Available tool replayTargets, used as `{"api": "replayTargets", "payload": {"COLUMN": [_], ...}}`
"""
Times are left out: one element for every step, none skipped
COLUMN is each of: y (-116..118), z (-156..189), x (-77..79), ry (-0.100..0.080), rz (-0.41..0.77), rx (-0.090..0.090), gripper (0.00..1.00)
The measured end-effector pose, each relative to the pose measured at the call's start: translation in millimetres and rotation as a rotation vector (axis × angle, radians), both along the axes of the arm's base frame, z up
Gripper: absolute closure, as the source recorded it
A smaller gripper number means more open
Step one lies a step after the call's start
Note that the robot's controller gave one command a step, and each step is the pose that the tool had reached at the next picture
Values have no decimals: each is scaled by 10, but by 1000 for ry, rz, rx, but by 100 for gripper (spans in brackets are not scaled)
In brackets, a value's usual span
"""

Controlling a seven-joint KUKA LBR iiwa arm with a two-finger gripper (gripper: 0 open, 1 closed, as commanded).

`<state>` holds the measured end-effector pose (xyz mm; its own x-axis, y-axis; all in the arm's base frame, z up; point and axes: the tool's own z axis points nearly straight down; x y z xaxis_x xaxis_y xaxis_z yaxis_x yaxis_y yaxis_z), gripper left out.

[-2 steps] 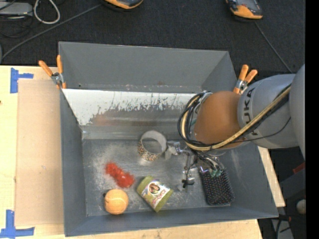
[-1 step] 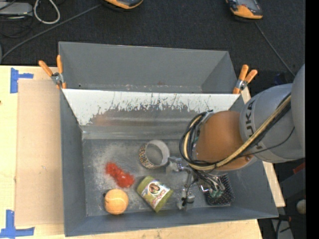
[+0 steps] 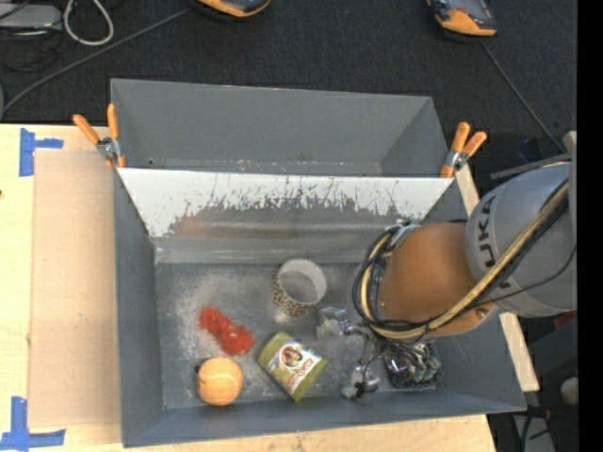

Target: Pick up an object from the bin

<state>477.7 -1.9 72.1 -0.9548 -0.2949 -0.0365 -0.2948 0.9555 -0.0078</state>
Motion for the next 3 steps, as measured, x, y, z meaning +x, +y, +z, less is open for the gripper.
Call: {"api": "replayTargets", "payload": {"y": [271,856,1086], "z": [-28,-25,-26], "x": [251,179,199], "ry": [14,9,9], "rz": [-90,204,216], "rx": [2,-9,-8], "gripper": [0,0,0]}}
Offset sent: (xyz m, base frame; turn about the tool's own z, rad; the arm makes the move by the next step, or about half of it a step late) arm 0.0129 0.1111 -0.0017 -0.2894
